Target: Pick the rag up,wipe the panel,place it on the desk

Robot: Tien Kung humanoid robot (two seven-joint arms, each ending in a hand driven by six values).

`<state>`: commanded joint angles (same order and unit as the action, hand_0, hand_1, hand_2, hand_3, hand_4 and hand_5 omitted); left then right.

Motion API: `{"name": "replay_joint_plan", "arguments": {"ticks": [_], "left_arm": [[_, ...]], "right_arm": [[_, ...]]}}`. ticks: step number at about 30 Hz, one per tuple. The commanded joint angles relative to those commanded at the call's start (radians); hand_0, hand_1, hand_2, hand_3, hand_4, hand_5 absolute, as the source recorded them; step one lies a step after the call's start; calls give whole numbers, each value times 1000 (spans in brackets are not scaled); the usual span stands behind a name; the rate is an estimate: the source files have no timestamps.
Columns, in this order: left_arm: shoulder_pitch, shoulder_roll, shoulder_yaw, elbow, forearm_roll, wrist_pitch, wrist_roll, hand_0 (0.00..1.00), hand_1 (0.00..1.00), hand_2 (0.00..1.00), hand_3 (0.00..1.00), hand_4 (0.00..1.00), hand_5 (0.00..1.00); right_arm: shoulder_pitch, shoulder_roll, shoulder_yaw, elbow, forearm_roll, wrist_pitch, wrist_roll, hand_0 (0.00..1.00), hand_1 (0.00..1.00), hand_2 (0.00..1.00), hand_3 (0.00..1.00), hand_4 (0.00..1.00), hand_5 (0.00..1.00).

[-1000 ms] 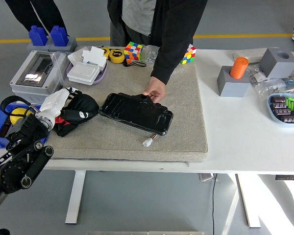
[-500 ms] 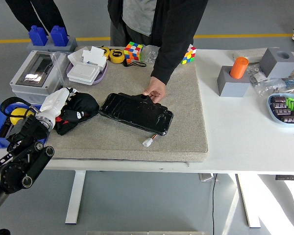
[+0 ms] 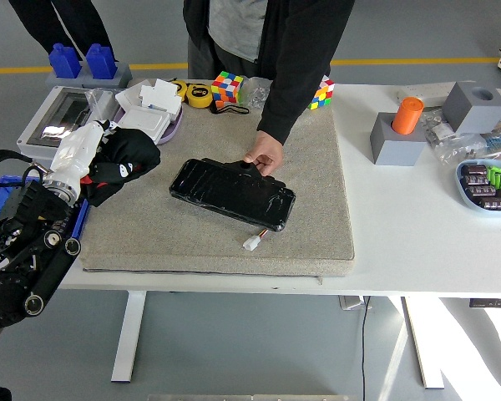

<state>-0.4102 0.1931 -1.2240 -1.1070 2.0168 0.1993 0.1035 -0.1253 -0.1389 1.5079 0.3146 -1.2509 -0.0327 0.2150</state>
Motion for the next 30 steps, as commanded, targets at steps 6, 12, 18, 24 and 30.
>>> {"name": "replay_joint_plan", "arguments": {"ticks": [6,12,18,24,30], "left_arm": [[-19,-34,98,-2,-35,4,-8,263,421,483,562,715,2],[-45,-68,135,43,-29,9,-13,262,421,482,563,715,2],[-58,-76,150,76,-26,6,-7,262,418,480,562,719,2],[-49,-78,167,81,-44,6,-12,261,414,474,562,718,2],[-48,-82,202,57,-60,8,-15,261,412,473,562,720,2]], "right_arm": [[2,0,-8,1,4,1,1,591,604,536,533,900,360],[4,-3,-15,2,7,1,0,591,604,535,533,900,359],[2,-6,-16,1,8,2,-1,591,603,535,533,899,359],[-3,-7,-17,1,8,2,0,591,604,536,533,900,358],[-2,-5,-18,2,8,2,1,591,603,536,533,900,357]]}}
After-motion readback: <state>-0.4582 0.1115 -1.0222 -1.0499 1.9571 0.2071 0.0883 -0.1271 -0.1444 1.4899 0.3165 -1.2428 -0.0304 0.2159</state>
